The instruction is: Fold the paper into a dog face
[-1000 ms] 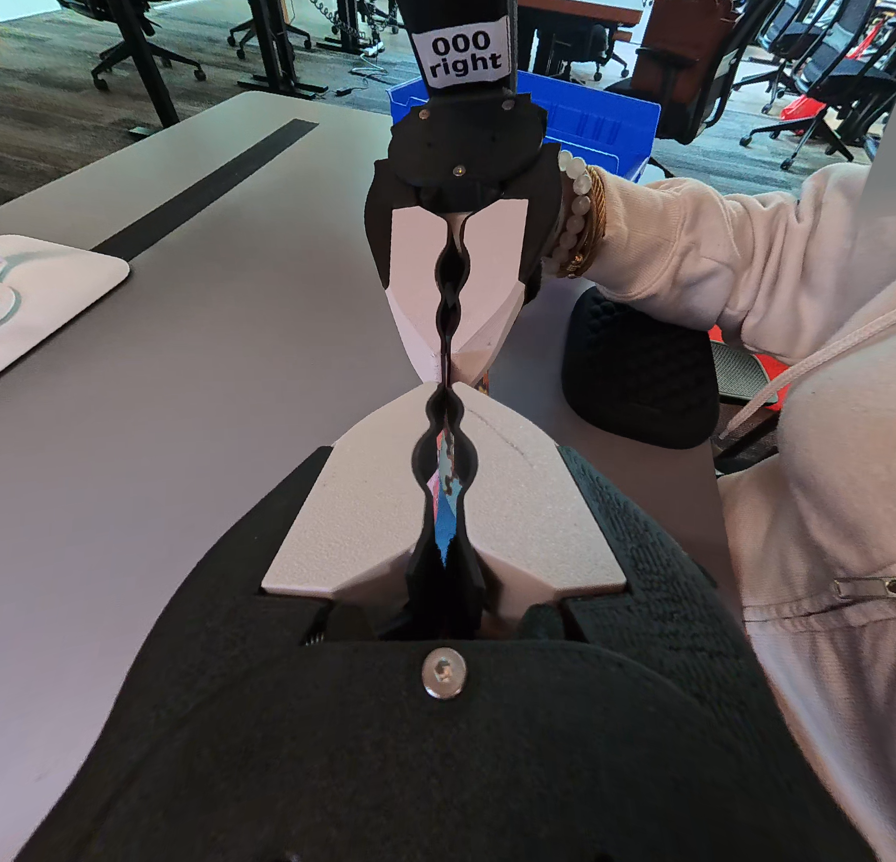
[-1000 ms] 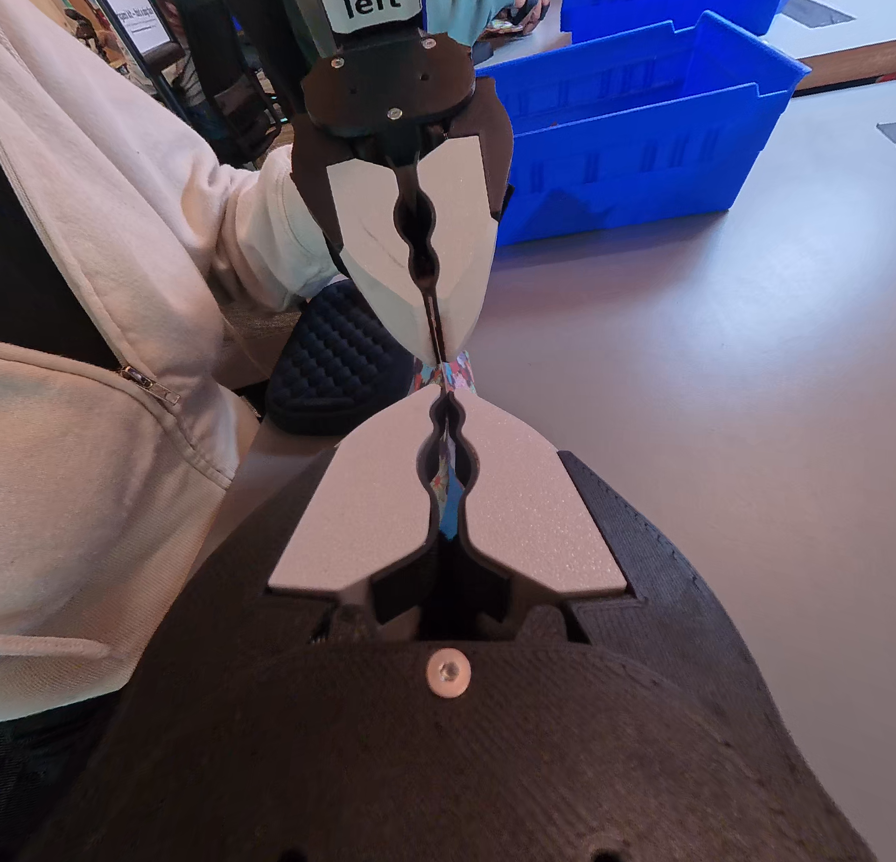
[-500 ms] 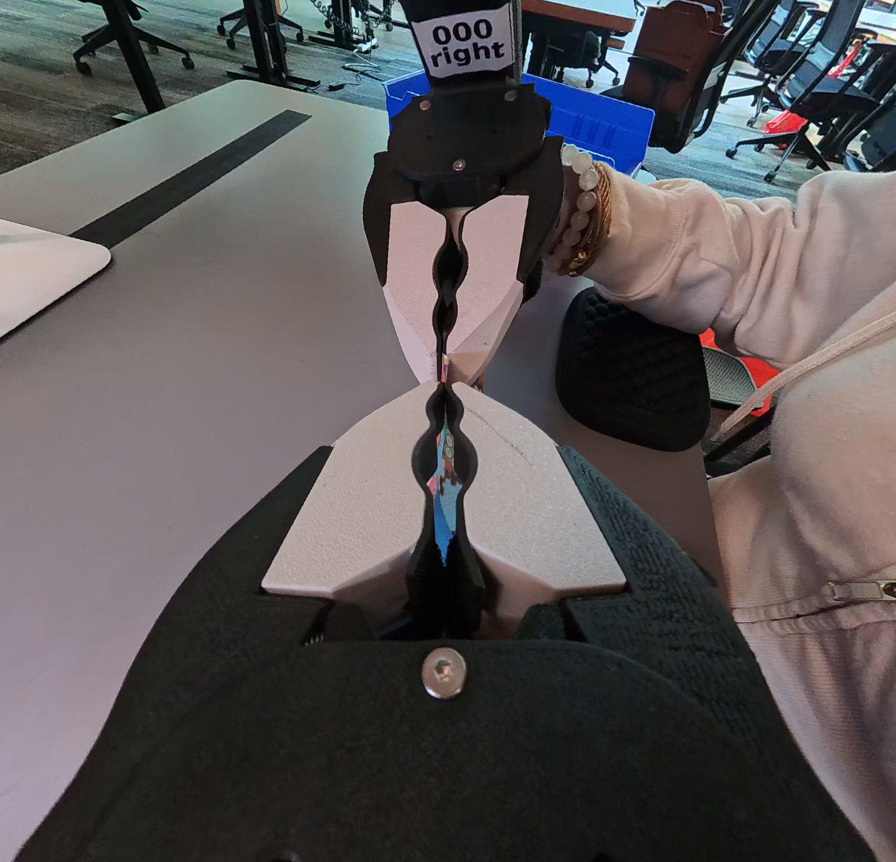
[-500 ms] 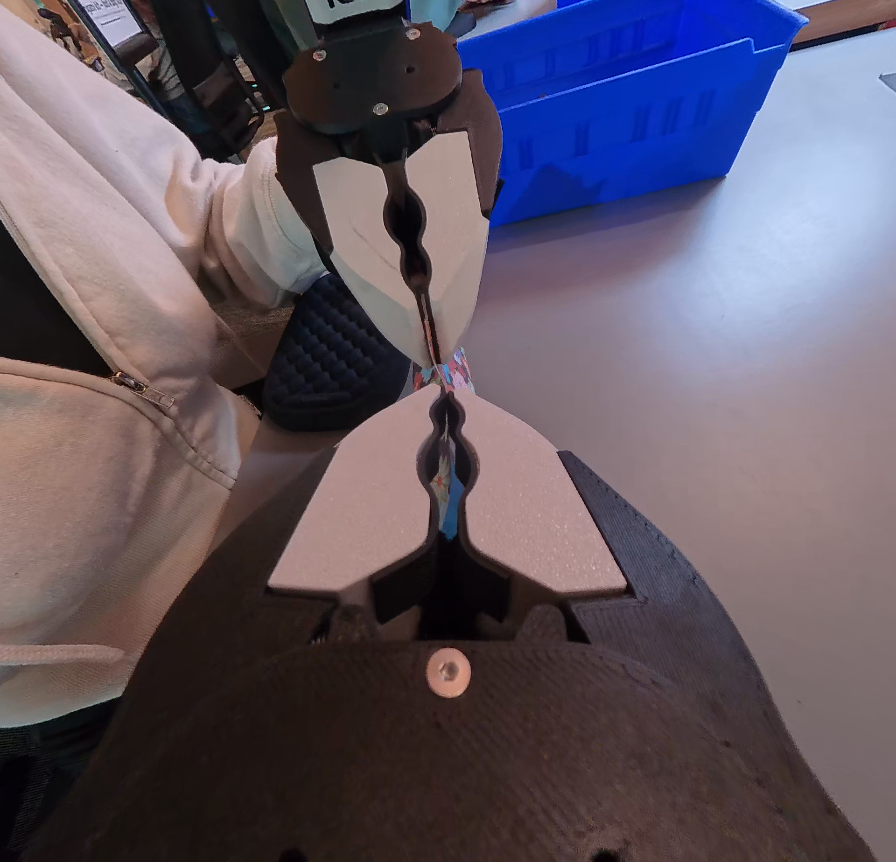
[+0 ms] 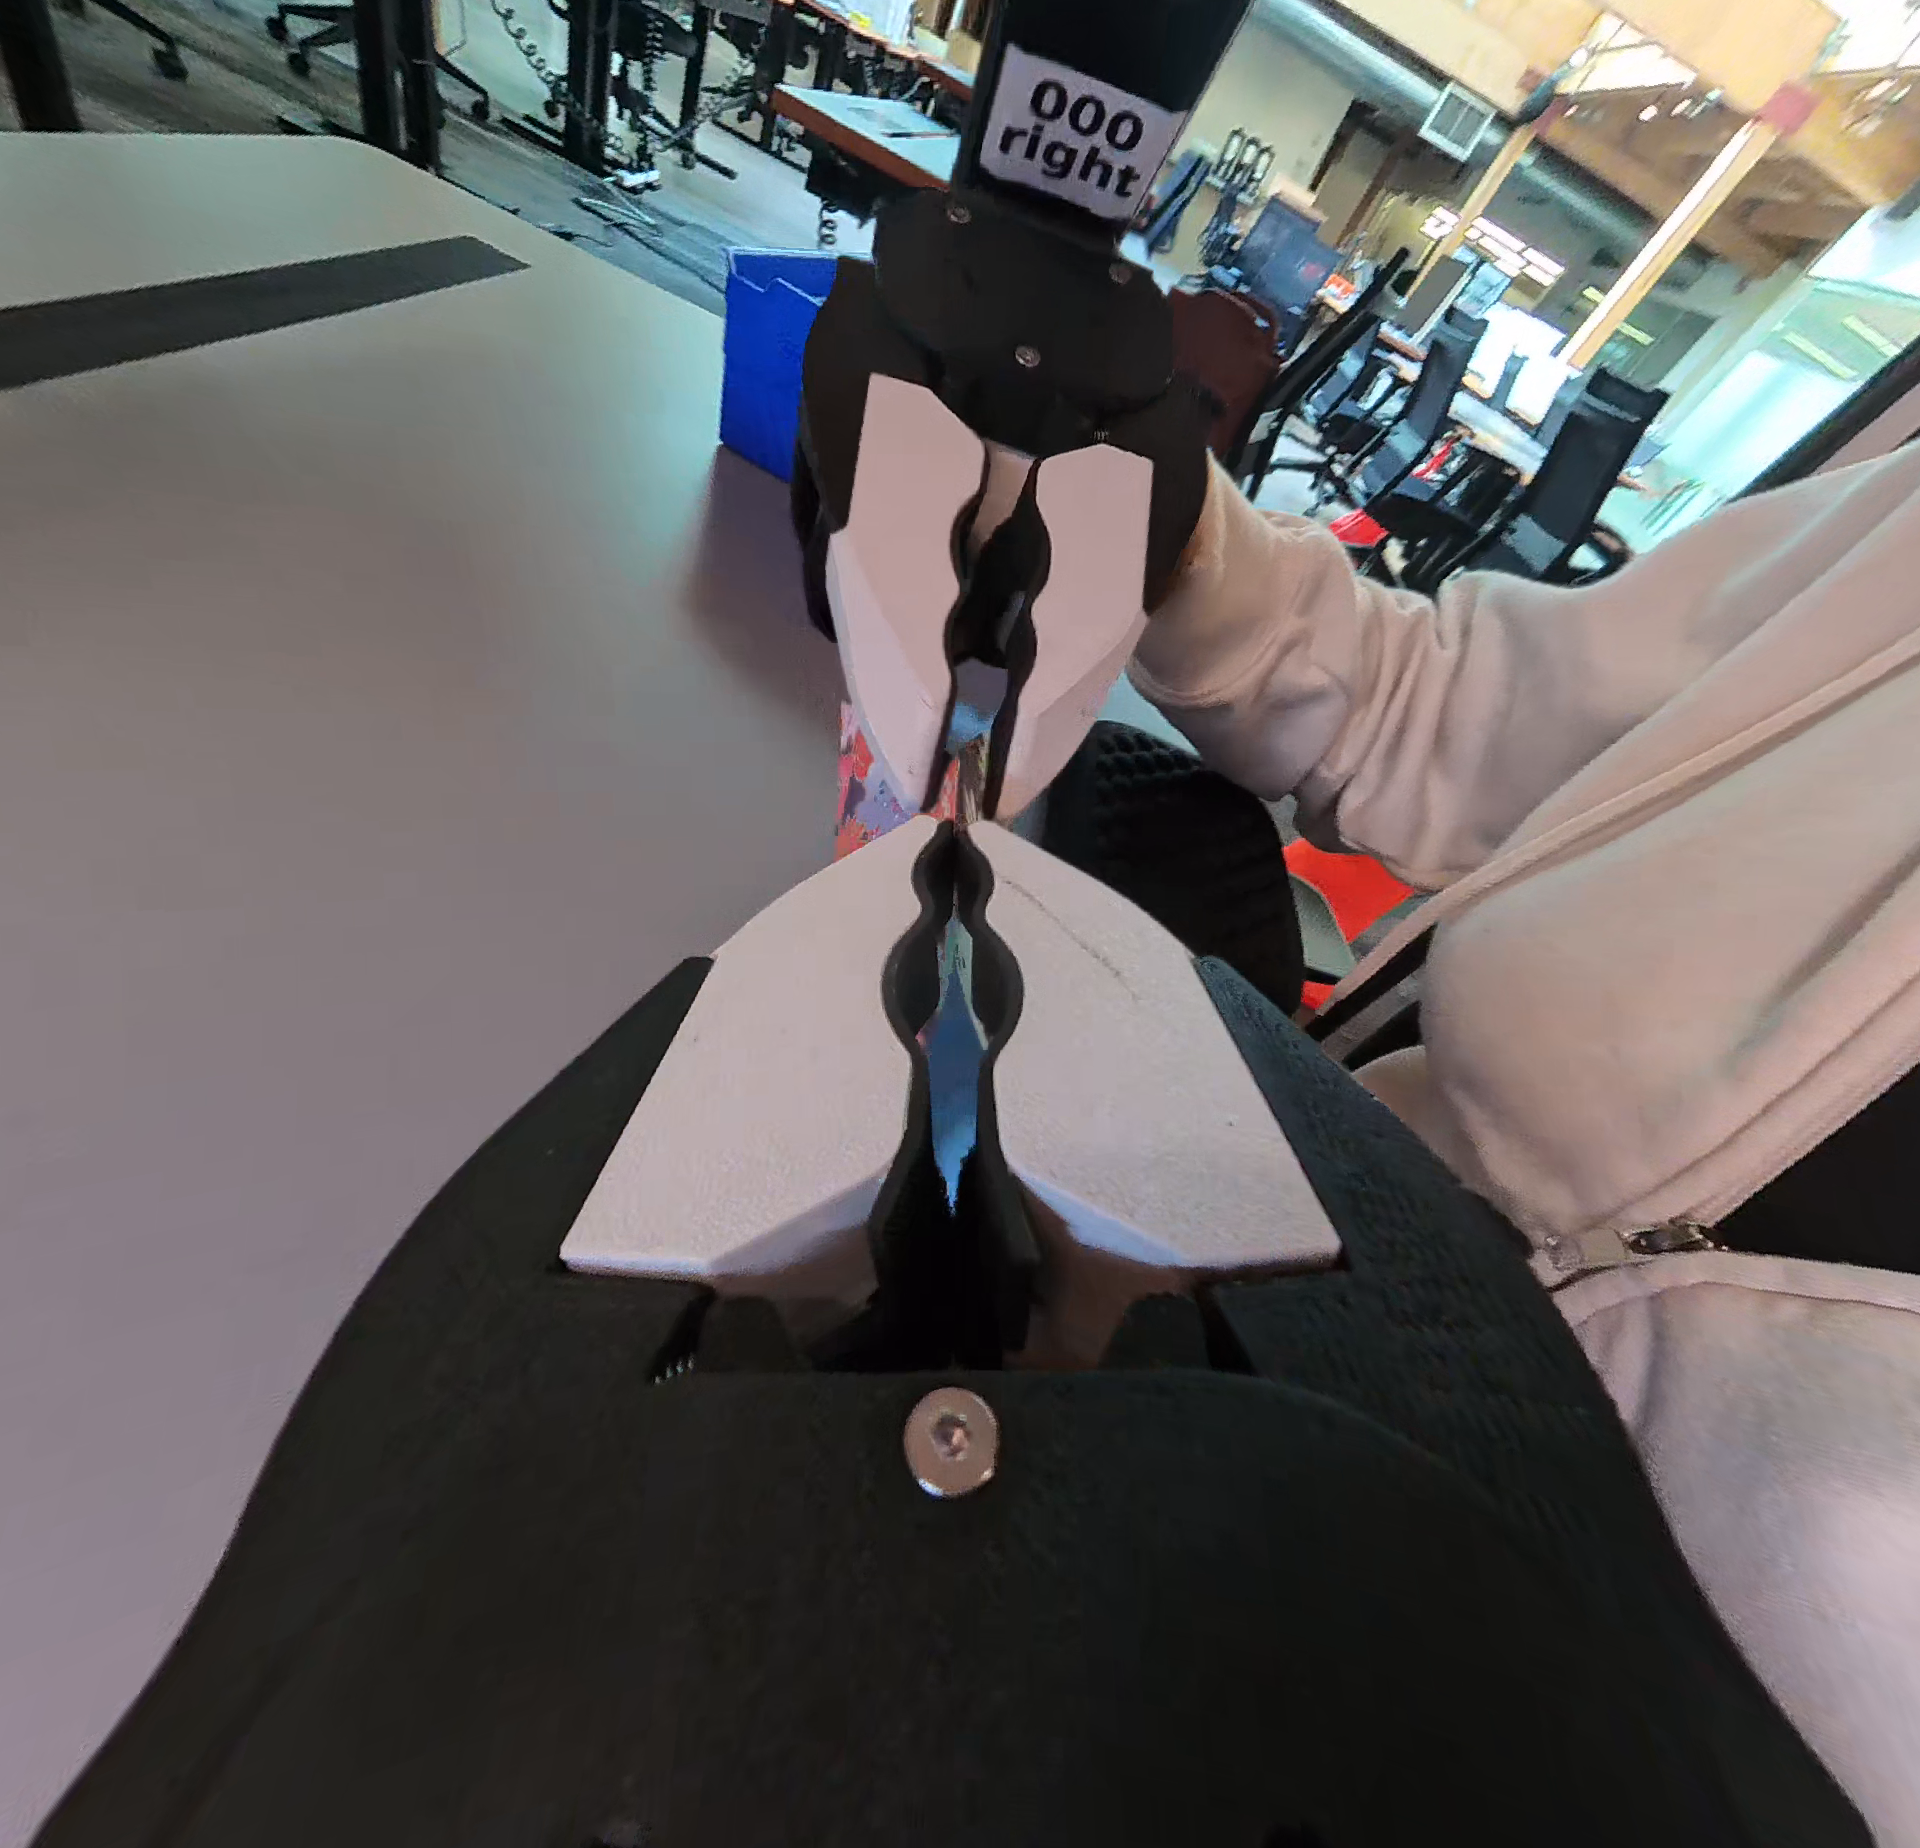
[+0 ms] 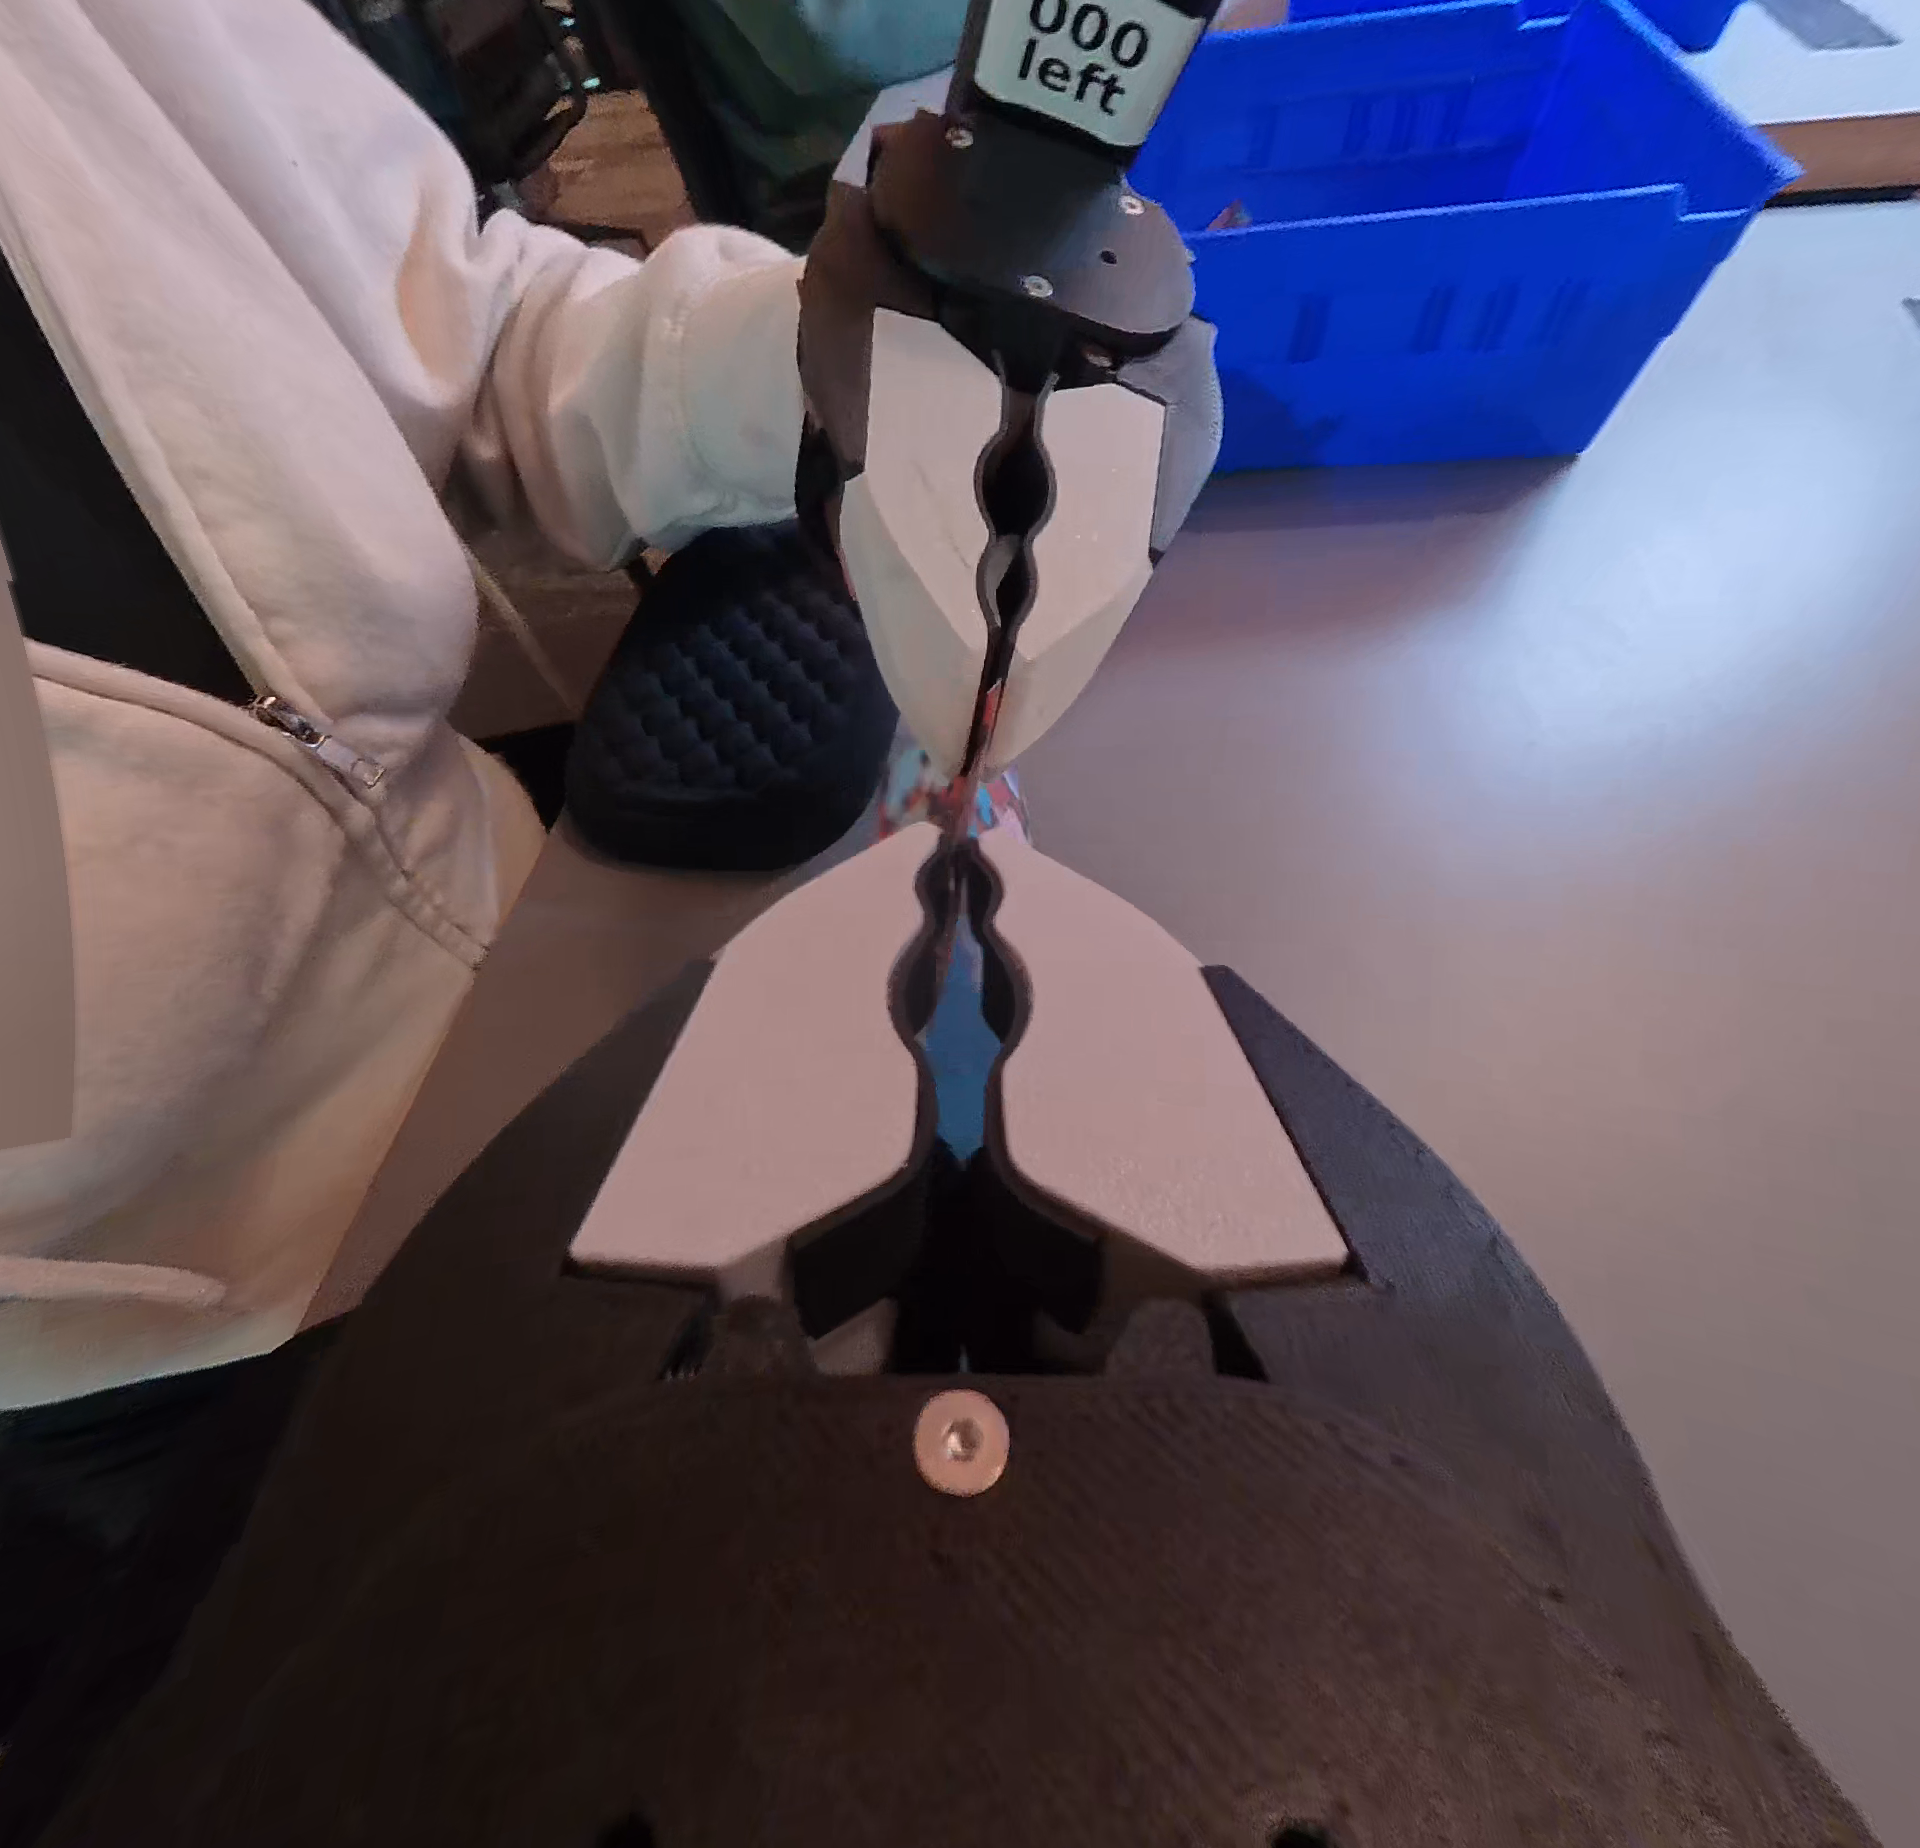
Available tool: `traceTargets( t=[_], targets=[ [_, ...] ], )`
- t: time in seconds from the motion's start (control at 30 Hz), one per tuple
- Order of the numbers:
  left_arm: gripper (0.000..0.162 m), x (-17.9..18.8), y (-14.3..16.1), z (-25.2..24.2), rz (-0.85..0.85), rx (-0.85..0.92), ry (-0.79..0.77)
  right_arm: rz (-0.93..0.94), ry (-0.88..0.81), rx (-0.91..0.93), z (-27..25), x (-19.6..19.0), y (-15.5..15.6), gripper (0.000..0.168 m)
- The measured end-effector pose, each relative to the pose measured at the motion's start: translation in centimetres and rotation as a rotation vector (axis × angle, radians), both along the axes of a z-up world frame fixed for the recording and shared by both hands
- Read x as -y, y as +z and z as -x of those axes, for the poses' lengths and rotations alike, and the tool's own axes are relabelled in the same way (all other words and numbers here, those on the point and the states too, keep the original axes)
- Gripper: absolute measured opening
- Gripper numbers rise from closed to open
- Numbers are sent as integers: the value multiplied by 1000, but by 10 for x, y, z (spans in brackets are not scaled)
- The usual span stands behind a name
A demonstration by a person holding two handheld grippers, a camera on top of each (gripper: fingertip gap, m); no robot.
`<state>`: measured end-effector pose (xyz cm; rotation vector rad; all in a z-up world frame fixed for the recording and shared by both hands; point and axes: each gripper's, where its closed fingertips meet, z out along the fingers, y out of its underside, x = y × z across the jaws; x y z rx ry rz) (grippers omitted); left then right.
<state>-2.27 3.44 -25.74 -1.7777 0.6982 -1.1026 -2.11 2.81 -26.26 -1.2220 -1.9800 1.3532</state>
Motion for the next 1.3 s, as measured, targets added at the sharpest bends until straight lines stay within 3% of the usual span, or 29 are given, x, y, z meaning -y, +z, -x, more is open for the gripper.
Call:
traceTargets(
  t=[0.17,0.3,0.4,0.53,0.63,0.87,1.1,1.3],
  targets=[
    [0,1,0,0,67,102,-27,147,50,104,2,1,-1,0],
    [0,-10,-11,9,118,91,16,397,55,326,9,-8,-12,0],
    [12,-27,-15,34,50,-42,145,505,50,477,19,-20,-32,0],
    [5,-40,-17,65,-141,-354,269,556,21,651,32,-33,-67,0],
    [0,-40,-38,65,-162,-534,184,575,-18,745,43,-44,-89,0],
    [0,-53,-97,69,-39,-637,60,528,-42,834,52,-54,-113,0],
    [0,-52,-117,56,-25,-703,-74,510,-33,849,55,-54,-119,0],
    [0,-55,-129,56,14,-747,-90,491,-20,850,55,-55,-119,0]
  ],
)
